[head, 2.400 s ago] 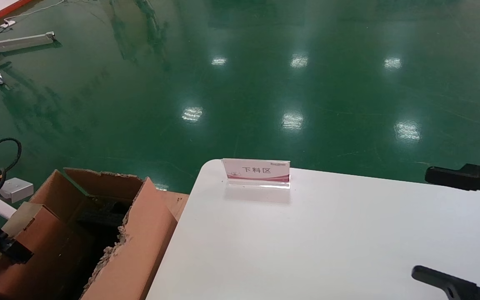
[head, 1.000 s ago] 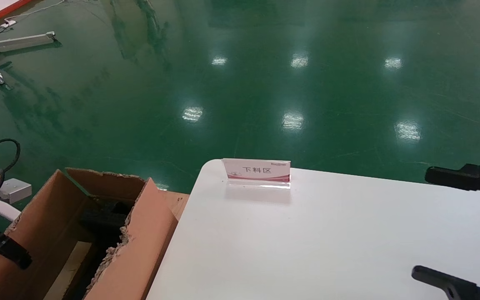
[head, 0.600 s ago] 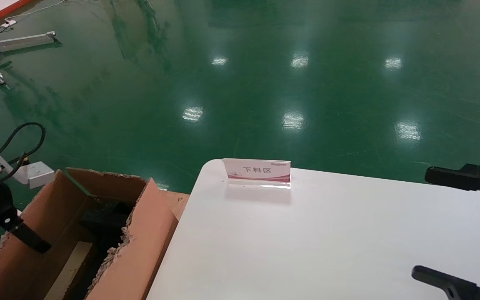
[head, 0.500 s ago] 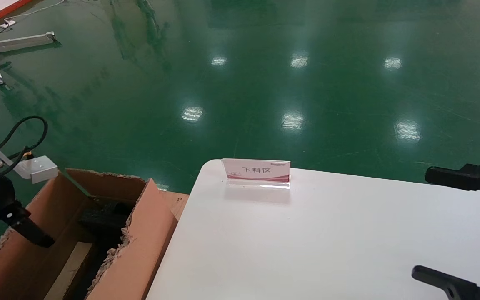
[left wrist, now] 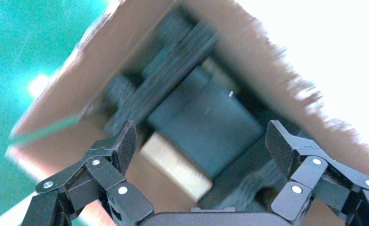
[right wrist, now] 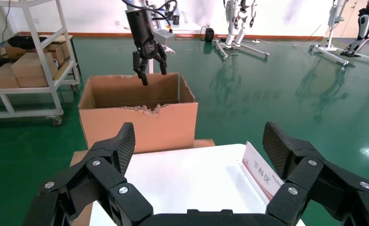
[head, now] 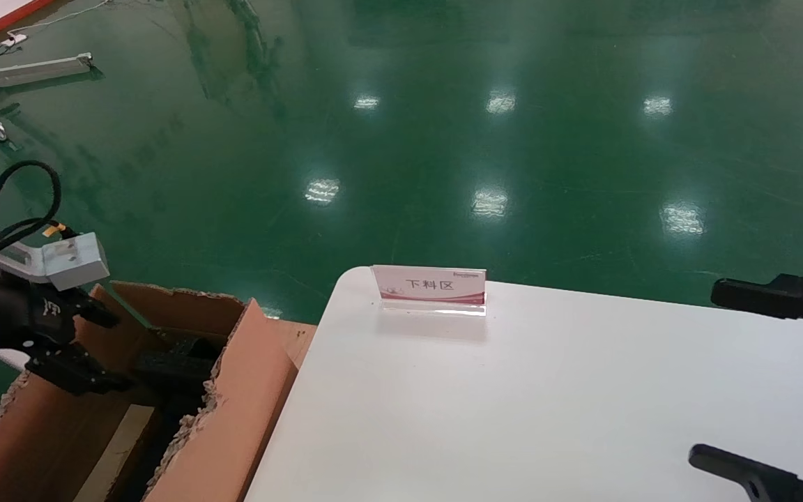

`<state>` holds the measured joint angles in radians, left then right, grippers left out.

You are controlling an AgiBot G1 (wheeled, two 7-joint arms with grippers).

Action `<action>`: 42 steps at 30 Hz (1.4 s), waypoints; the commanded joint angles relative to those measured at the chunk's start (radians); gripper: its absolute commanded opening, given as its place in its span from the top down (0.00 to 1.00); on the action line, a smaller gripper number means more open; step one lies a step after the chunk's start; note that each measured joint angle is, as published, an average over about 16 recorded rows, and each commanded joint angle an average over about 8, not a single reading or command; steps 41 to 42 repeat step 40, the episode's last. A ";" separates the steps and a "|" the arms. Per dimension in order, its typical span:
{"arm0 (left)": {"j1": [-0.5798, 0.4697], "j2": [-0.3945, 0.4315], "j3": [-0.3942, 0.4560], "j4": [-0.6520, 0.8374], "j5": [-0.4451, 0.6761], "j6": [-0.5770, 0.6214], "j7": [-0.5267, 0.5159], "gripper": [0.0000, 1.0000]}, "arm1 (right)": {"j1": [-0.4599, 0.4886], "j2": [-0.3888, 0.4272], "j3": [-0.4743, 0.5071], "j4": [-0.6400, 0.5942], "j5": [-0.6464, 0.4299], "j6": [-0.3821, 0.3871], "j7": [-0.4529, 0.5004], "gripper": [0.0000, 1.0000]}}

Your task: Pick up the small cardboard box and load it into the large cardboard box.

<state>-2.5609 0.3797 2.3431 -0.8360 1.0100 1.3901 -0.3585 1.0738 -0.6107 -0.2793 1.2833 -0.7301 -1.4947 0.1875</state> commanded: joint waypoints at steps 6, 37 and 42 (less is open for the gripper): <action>-0.031 -0.095 -0.057 -0.055 -0.079 0.057 0.149 0.00 | 0.000 0.000 0.000 0.000 0.000 0.000 0.000 0.00; 0.225 -0.040 -0.408 -0.126 -0.106 0.063 0.159 0.00 | 0.000 0.000 0.000 0.000 0.000 0.000 0.000 0.00; 0.244 -0.036 -0.432 -0.131 -0.108 0.064 0.160 0.00 | 0.000 0.000 0.000 0.000 0.000 0.000 0.000 0.00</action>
